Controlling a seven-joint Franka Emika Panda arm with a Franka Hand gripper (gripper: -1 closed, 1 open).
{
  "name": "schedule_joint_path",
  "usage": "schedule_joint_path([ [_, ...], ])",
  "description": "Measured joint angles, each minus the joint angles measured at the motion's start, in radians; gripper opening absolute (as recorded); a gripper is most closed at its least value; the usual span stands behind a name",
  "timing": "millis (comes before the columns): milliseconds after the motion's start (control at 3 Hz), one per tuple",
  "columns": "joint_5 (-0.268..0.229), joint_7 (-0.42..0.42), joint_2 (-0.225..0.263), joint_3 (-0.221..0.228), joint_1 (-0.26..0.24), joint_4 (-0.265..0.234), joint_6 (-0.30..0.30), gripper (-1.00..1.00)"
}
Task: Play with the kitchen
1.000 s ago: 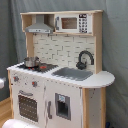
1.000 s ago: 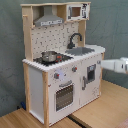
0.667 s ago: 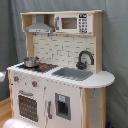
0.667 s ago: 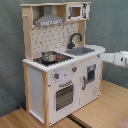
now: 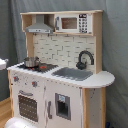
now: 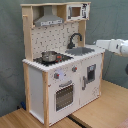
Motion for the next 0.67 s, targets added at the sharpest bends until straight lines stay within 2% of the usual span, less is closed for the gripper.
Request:
schedule_joint_path([
  [667,0.018,0.12,0.018,0.022,-0.184,0.074,0.005,1.0],
])
